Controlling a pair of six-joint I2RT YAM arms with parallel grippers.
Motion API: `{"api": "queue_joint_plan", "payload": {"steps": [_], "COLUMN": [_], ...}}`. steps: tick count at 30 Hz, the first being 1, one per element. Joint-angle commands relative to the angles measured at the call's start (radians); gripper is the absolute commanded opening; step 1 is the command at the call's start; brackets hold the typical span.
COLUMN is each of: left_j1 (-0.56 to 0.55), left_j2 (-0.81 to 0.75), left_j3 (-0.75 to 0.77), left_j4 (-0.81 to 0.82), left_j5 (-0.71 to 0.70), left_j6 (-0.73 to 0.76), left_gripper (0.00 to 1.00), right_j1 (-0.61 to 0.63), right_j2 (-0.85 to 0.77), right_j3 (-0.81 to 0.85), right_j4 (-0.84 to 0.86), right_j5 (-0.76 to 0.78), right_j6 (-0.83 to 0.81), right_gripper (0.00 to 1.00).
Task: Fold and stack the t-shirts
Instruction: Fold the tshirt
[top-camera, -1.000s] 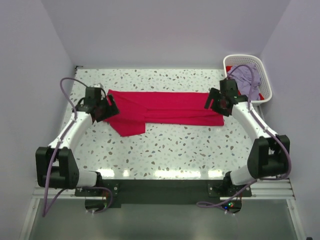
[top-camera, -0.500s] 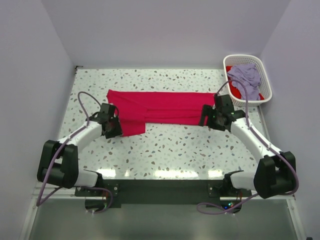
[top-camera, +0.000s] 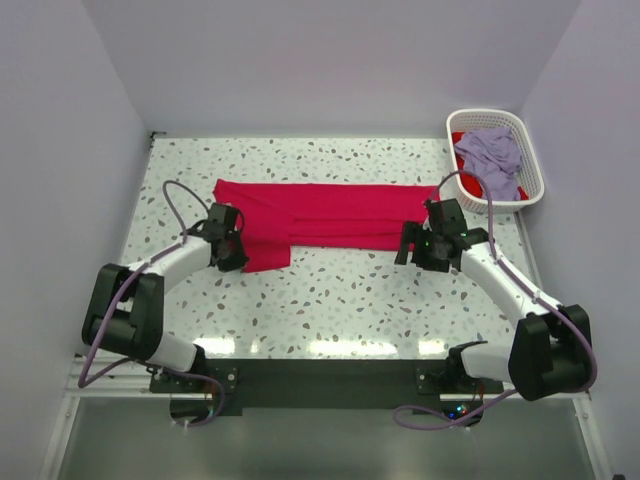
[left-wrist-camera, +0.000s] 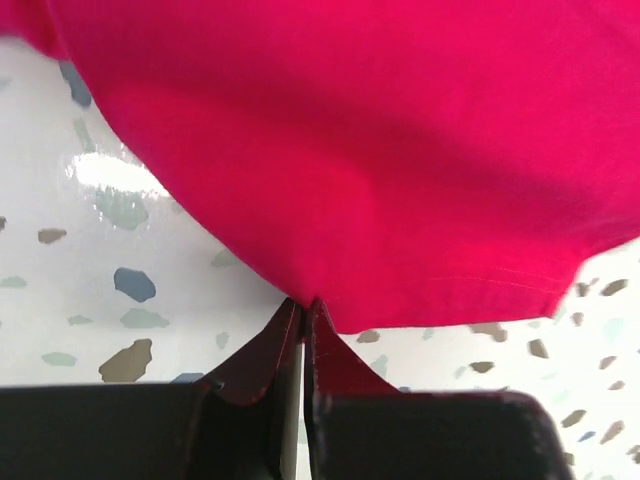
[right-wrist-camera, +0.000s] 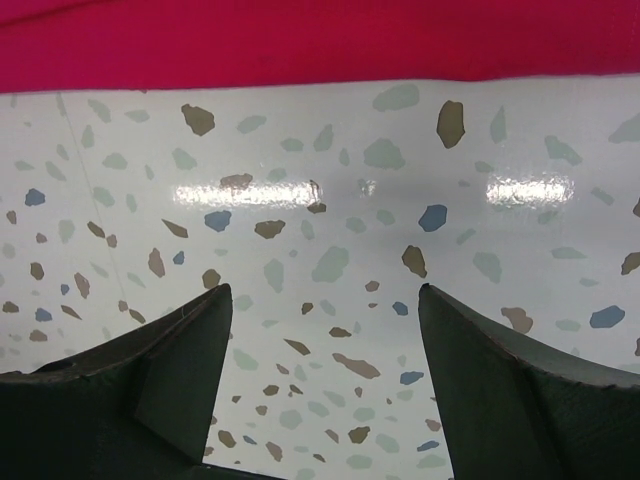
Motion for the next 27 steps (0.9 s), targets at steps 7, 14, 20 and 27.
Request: {"api": "queue_joint_plan", "payload": {"steps": [7, 14, 20, 27], "left_j1": [0.004, 0.021, 0.025, 0.042], "left_j2": [0.159, 0.405, 0.549, 0.582], "left_j3": [0.455, 0.791, 0.930, 0.936], "left_j4": [-0.102, -0.146, -0.116, -0.070], "left_j5": [-0.027, -0.016, -0.018, -0.041], "left_j6": [0.061, 0.110, 0.116, 0.086], "left_gripper": [0.03, 0.03, 0.08, 0.18], "right_j1": [0.004, 0.004, 0.004, 0.004], "right_j2": [-0.028, -0.012, 0.009, 0.057], "right_j3": [0.008, 0.038, 0.072, 0.130], "right_j4": [0.012, 0.004, 0.016, 0.035], "right_j5": [-0.061, -0.068, -0.090, -0.082], "right_j6": [-0.069, -0.101, -0.100, -0.086], "right_gripper": [0.77, 0.77, 0.77, 0.75]}}
